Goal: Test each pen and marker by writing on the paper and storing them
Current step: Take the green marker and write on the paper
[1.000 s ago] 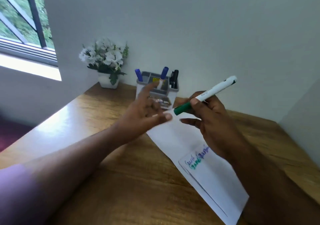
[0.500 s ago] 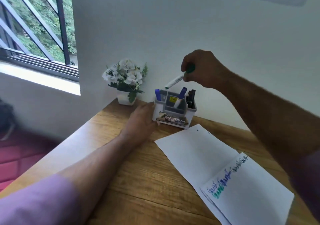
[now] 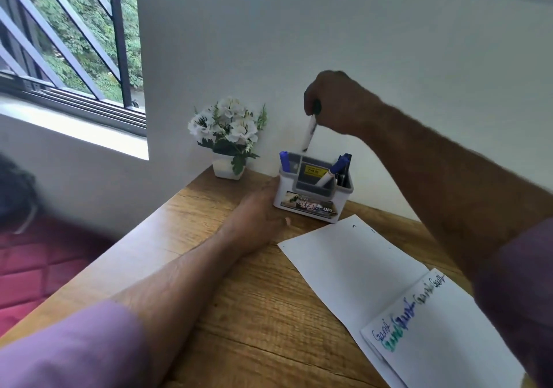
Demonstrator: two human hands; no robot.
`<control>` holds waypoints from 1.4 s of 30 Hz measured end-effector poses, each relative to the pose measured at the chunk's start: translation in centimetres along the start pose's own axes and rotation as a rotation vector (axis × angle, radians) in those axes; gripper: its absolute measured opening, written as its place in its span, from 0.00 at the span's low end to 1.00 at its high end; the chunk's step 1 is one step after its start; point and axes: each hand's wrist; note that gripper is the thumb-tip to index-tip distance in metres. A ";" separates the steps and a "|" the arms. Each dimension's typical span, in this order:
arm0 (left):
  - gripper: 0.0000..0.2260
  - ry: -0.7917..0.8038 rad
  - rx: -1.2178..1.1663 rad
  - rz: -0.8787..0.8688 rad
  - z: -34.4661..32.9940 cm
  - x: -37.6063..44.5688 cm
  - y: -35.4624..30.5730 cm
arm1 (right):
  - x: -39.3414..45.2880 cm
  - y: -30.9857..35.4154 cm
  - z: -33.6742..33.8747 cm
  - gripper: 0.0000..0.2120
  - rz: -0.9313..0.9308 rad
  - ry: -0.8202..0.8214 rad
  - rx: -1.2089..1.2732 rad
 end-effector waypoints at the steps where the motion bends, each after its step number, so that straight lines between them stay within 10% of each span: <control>1: 0.33 -0.001 0.006 -0.001 0.0 0.1 0.1 | 0.1 0.2 -0.1 0.12 0.004 -0.013 -0.006; 12: 0.35 0.002 0.019 0.027 -0.1 0.1 0.3 | -1.4 0.4 -6.1 0.33 -0.037 0.078 0.117; 20: 0.09 -0.176 0.219 -0.017 -0.1 -0.6 0.0 | -8.6 -1.2 -5.7 0.18 -0.091 -0.026 0.275; 27: 0.11 0.121 0.389 -0.252 -2.9 -2.2 -3.3 | -21.2 -4.9 -8.2 0.14 -0.114 0.318 0.175; 42: 0.11 0.188 0.602 -0.198 -8.0 -0.9 -3.8 | -23.8 -7.1 -14.2 0.15 -0.212 0.028 0.240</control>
Point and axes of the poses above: each hand's wrist, its own x-axis towards the middle knuckle, its own z-axis out of the back of the hand, y = z × x, and after that the axes turned 1 degree about y, right-handed
